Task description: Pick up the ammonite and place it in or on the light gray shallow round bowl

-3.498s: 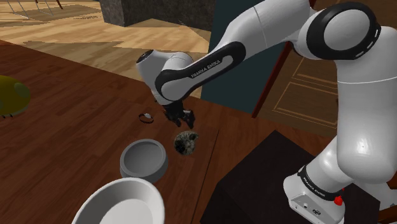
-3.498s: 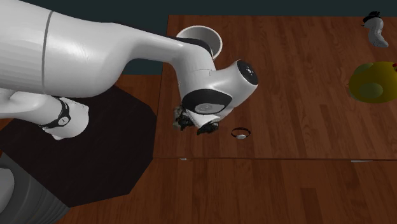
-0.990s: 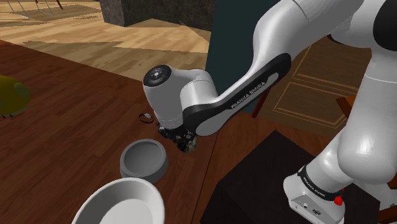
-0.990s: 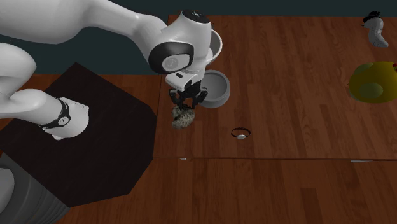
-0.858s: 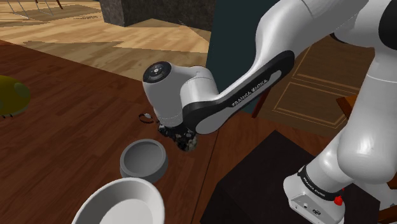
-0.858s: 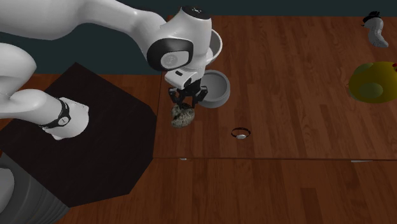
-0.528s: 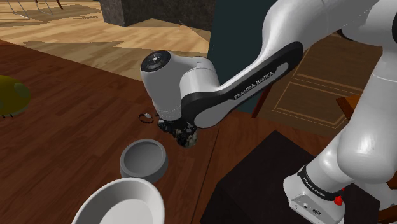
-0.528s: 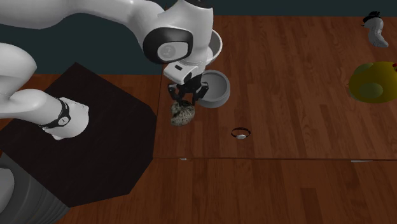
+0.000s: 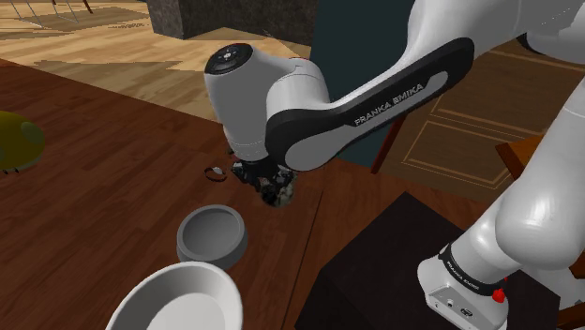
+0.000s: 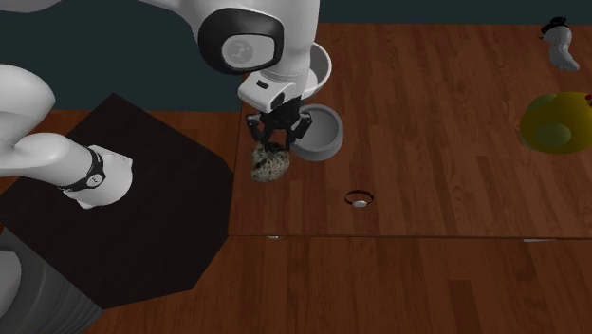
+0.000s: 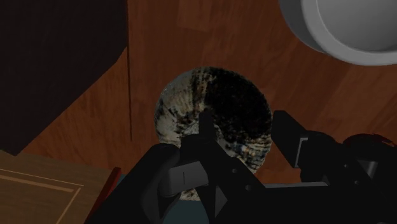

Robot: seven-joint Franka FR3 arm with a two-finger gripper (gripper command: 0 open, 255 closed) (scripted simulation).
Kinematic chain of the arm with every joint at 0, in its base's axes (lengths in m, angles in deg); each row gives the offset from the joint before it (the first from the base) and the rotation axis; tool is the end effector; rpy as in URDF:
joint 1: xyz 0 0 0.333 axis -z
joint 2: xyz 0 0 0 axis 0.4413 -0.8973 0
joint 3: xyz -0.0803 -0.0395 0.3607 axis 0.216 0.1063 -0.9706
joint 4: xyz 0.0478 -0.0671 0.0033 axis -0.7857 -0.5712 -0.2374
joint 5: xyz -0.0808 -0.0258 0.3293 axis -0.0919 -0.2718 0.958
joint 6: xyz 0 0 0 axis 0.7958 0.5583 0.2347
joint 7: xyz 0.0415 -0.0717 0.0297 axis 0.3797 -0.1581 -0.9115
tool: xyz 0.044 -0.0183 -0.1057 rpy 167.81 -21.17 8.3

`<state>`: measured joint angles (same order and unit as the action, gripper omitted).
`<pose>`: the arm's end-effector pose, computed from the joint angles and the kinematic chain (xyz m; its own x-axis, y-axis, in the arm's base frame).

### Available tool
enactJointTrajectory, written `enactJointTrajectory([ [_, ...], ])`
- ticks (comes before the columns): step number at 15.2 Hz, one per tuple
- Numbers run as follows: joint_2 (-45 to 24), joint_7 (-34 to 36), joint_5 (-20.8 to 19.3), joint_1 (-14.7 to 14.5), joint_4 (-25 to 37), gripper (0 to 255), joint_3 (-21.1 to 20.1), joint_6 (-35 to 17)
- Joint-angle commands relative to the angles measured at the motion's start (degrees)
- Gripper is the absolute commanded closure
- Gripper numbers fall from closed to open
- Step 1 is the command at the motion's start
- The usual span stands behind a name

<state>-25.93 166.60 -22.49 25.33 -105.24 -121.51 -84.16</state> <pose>0.4181 0.3127 0.4266 0.6489 -0.7234 0.2356 -0.7602 -0.6296 0.1607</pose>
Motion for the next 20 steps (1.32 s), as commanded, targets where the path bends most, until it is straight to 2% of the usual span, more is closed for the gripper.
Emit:
enactJointTrajectory([
  [1,0.8,-0.7,0.8,0.1,0.7,255,-0.3,1.2],
  [5,2.3,-1.9,2.1,0.4,1.7,255,-0.6,3.0],
  [7,-2.0,0.8,0.0,-2.1,6.8,255,-0.9,5.8],
  [13,-14.9,6.8,-5.7,-11.7,24.3,255,-0.1,14.9],
  [17,-24.0,8.6,-9.0,-19.7,39.0,255,1.6,21.8],
  [19,-29.3,8.6,-10.6,-24.6,48.5,255,2.8,25.9],
  [20,-29.4,8.8,-10.6,-24.5,47.9,255,2.9,25.3],
])
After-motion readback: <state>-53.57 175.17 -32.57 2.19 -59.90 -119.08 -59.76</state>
